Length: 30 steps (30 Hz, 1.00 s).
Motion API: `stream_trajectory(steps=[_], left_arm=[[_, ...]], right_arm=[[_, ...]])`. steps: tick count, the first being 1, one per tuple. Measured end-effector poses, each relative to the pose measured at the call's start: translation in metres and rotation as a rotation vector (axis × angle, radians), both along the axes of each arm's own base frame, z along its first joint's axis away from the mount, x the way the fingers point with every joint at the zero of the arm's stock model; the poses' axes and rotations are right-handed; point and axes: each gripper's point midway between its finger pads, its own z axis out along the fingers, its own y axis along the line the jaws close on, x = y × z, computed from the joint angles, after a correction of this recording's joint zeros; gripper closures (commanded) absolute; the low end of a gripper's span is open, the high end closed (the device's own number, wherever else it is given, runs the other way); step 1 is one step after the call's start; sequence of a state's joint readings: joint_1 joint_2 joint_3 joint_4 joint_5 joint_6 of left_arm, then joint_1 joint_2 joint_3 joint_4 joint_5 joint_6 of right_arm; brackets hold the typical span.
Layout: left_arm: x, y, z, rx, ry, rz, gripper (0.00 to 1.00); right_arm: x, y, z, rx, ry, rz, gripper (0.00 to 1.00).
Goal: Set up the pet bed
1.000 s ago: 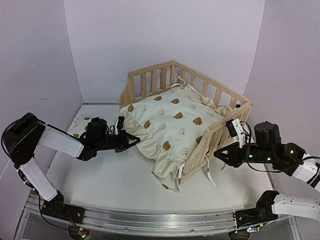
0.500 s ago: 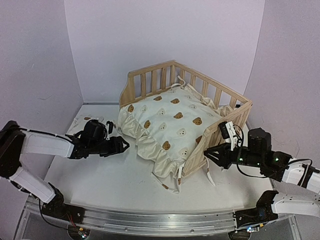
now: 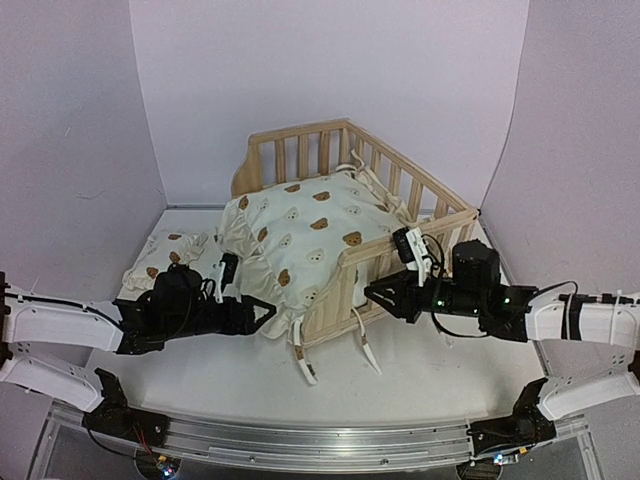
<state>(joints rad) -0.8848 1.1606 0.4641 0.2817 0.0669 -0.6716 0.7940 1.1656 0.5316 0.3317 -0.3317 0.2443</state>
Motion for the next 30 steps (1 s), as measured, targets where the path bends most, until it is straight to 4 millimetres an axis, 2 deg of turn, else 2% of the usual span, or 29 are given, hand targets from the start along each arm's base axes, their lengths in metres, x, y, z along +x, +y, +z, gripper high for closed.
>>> stream_trajectory(steps=[1, 3, 5, 7, 10, 13, 16, 20, 25, 28, 30], left_arm=[[-0.006, -0.004, -0.004, 0.000, 0.003, -0.019, 0.20], [-0.023, -0.016, -0.009, 0.003, 0.003, -0.068, 0.20], [-0.045, -0.029, -0.012, 0.003, -0.006, -0.132, 0.20], [-0.064, -0.038, -0.013, 0.003, -0.018, -0.177, 0.20], [-0.082, -0.045, -0.015, 0.002, -0.035, -0.208, 0.21], [-0.082, -0.042, -0.022, 0.010, -0.027, -0.180, 0.24], [-0.078, -0.040, -0.031, 0.028, -0.014, -0.151, 0.26], [-0.077, -0.040, -0.037, 0.024, 0.027, -0.116, 0.23], [-0.087, -0.038, -0.039, 0.003, 0.044, -0.111, 0.21], [-0.095, -0.036, -0.041, 0.003, 0.049, -0.126, 0.22], [-0.099, -0.038, -0.041, -0.005, 0.057, -0.134, 0.24]], right_arm=[[0.005, 0.001, 0.006, 0.002, 0.012, -0.020, 0.57], [-0.001, 0.002, 0.012, -0.005, 0.078, 0.003, 0.45], [-0.005, -0.011, 0.012, -0.038, 0.113, -0.021, 0.35], [-0.007, -0.035, 0.011, -0.097, 0.135, -0.074, 0.29], [-0.021, -0.066, 0.015, -0.163, 0.128, -0.120, 0.27], [-0.034, -0.078, 0.008, -0.214, 0.144, -0.108, 0.27], [-0.036, -0.080, -0.005, -0.255, 0.188, -0.116, 0.29], [-0.038, -0.067, -0.029, -0.205, 0.237, -0.083, 0.30], [-0.075, -0.044, -0.096, -0.252, 0.262, 0.027, 0.29], [-0.093, -0.041, -0.129, -0.296, 0.247, 0.053, 0.28], [-0.096, -0.042, -0.143, -0.313, 0.234, 0.043, 0.28]])
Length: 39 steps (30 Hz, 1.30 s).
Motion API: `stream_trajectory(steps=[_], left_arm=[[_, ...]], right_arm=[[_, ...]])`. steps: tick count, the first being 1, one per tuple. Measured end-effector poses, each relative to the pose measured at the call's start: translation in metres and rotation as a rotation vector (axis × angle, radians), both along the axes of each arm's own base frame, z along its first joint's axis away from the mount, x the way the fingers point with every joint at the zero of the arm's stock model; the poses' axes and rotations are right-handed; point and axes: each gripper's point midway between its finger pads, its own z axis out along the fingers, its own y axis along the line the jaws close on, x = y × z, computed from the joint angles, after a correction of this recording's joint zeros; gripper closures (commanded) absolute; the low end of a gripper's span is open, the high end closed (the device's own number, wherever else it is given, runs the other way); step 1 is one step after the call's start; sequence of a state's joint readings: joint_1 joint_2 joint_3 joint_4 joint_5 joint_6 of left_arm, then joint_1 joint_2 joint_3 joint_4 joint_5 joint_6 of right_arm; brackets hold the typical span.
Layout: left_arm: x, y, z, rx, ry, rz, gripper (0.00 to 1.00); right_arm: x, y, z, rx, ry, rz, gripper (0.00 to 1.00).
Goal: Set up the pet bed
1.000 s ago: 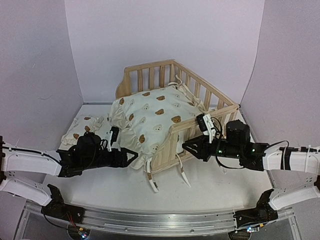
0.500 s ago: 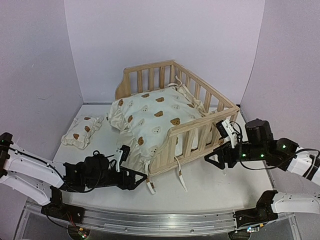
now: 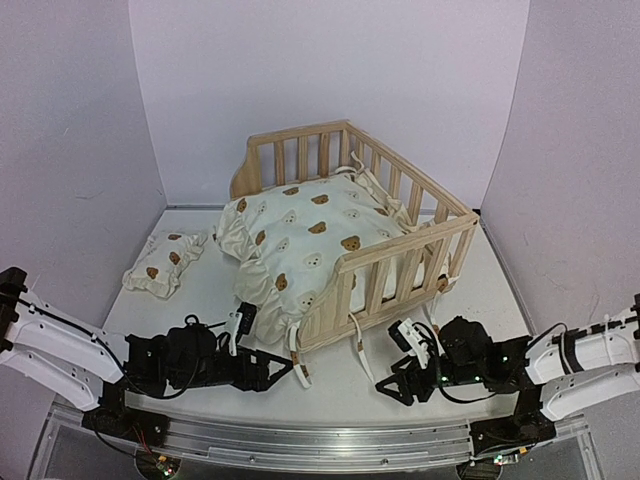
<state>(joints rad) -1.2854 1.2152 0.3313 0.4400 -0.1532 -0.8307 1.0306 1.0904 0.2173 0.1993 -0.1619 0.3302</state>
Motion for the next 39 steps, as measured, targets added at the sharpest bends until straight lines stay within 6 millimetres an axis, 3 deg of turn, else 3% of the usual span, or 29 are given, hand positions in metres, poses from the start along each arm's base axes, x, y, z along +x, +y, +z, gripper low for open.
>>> stream_trajectory(steps=[5, 11, 18, 21, 24, 26, 27, 29, 32, 37, 39], left_arm=[[-0.011, -0.004, 0.001, -0.019, 0.032, -0.013, 0.29], [-0.019, -0.005, 0.014, -0.086, 0.077, -0.009, 0.29], [-0.019, -0.011, 0.003, -0.054, 0.097, -0.008, 0.24], [-0.016, -0.017, -0.012, -0.005, 0.107, 0.000, 0.27], [-0.015, -0.023, -0.020, 0.021, 0.116, 0.005, 0.30], [-0.014, -0.027, -0.018, 0.020, 0.115, 0.003, 0.33], [-0.014, -0.029, -0.015, 0.013, 0.110, -0.003, 0.35], [-0.015, -0.037, -0.006, -0.005, 0.103, -0.023, 0.39], [-0.019, -0.054, 0.019, -0.059, 0.092, -0.073, 0.50], [-0.024, -0.076, 0.050, -0.150, 0.068, -0.137, 0.47], [-0.025, -0.080, 0.051, -0.169, 0.069, -0.149, 0.47]], right_arm=[[0.008, 0.012, -0.008, 0.012, -0.029, -0.015, 0.29], [-0.004, 0.037, -0.001, 0.058, -0.068, 0.015, 0.26], [0.029, 0.031, -0.014, -0.029, -0.110, -0.168, 0.30], [0.036, 0.031, -0.019, -0.049, -0.157, -0.178, 0.40], [0.039, 0.035, -0.024, -0.053, -0.194, -0.160, 0.61], [0.038, 0.038, -0.031, -0.063, -0.197, -0.144, 0.90], [0.036, 0.039, -0.035, -0.067, -0.189, -0.131, 1.00], [0.032, 0.041, -0.037, -0.058, -0.162, -0.118, 1.00], [0.022, 0.048, -0.017, 0.025, -0.105, -0.115, 1.00], [-0.002, 0.068, 0.054, 0.291, -0.006, -0.073, 1.00], [-0.010, 0.069, 0.068, 0.353, 0.021, -0.056, 1.00]])
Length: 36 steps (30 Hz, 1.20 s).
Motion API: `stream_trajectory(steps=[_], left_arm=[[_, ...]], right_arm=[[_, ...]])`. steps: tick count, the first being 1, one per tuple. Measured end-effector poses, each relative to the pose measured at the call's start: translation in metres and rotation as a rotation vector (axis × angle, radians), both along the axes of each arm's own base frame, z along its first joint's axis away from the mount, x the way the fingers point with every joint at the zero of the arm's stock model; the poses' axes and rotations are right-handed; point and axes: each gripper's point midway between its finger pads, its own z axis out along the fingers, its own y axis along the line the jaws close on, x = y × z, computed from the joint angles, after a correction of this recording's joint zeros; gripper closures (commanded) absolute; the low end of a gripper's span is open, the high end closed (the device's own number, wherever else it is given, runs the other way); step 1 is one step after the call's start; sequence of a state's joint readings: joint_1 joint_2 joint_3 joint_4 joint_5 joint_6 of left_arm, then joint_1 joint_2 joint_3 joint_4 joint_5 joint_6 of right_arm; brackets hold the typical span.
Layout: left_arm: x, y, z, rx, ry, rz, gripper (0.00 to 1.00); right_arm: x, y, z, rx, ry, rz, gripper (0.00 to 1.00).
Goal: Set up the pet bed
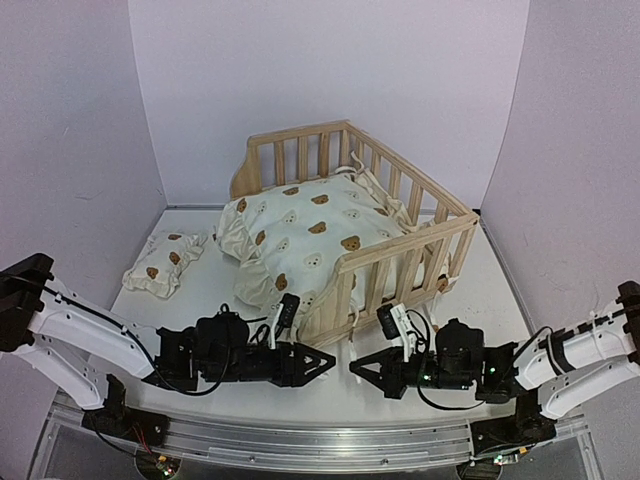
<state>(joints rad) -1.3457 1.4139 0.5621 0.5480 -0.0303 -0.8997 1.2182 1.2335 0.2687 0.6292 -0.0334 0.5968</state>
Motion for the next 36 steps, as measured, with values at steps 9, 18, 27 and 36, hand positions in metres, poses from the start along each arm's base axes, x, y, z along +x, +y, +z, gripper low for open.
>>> stream_trajectory(steps=[9, 18, 27, 36], left_arm=[[-0.008, -0.015, 0.005, -0.101, 0.111, -0.031, 0.38], [-0.001, -0.022, -0.017, -0.083, 0.198, -0.009, 0.66], [-0.003, -0.021, -0.008, -0.097, 0.158, -0.043, 1.00], [-0.001, -0.004, 0.021, -0.118, 0.077, -0.033, 1.00]], right_arm=[[-0.045, 0.016, 0.001, 0.031, 0.048, 0.241, 1.00], [-0.078, 0.032, 0.009, 0.058, -0.054, 0.366, 1.00], [-0.073, 0.045, 0.007, 0.035, -0.105, 0.337, 1.00], [-0.060, 0.042, 0.006, 0.021, -0.130, 0.255, 0.44]])
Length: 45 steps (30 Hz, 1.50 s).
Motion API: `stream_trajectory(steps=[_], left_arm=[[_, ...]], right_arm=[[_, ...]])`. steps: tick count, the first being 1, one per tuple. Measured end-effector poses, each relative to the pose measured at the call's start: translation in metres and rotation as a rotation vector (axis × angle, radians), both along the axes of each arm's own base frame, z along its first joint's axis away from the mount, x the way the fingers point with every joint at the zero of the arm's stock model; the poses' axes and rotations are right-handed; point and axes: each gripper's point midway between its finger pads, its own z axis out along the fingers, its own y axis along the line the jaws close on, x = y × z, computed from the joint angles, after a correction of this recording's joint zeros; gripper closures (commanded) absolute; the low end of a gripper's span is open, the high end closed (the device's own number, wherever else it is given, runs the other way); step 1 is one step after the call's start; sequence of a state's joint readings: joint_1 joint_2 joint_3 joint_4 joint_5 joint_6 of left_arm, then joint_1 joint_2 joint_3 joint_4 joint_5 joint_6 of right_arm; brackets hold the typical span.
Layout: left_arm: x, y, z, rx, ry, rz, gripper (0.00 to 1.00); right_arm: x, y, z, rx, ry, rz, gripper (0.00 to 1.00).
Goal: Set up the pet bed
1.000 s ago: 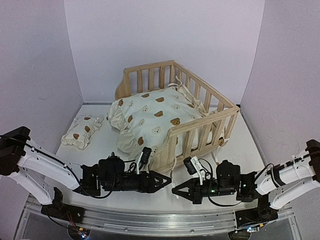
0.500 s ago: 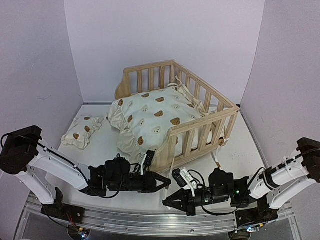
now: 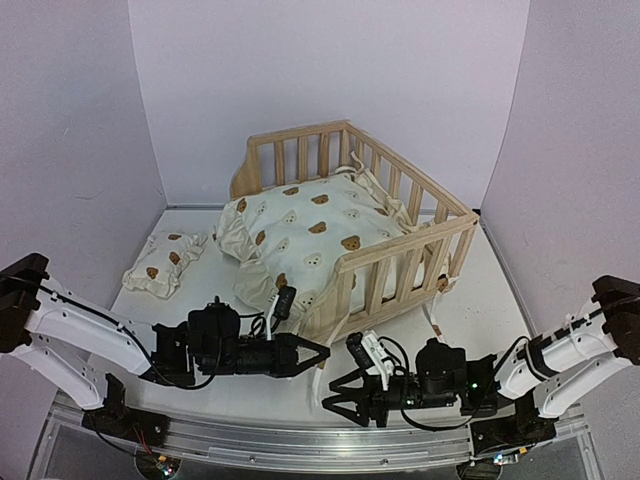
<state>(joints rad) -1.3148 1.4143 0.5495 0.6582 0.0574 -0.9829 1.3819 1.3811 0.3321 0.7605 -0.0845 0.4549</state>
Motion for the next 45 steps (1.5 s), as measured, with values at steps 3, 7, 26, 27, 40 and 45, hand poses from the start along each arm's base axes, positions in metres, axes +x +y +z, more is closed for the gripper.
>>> stream_trajectory(steps=[3, 7, 26, 27, 40, 45], left_arm=[[0.001, 0.005, -0.001, 0.042, -0.035, 0.003, 1.00], [0.002, 0.006, -0.005, 0.117, -0.070, -0.006, 1.00], [0.019, 0.027, -0.008, 0.283, -0.158, 0.059, 1.00], [0.020, 0.028, -0.009, 0.290, -0.158, 0.062, 1.00], [0.033, 0.043, -0.009, 0.349, -0.183, 0.130, 1.00], [0.033, 0.045, -0.009, 0.361, -0.189, 0.130, 1.00]], right_arm=[[0.009, -0.006, -0.011, -0.036, -0.048, -0.047, 0.40], [0.023, -0.006, -0.035, -0.110, -0.155, -0.095, 0.36], [0.045, 0.069, -0.061, 0.003, -0.578, -0.178, 0.25], [0.047, 0.073, -0.059, 0.013, -0.586, -0.194, 0.25], [0.073, 0.095, -0.073, -0.004, -0.646, -0.292, 0.46], [0.079, 0.096, -0.082, -0.020, -0.646, -0.306, 0.53]])
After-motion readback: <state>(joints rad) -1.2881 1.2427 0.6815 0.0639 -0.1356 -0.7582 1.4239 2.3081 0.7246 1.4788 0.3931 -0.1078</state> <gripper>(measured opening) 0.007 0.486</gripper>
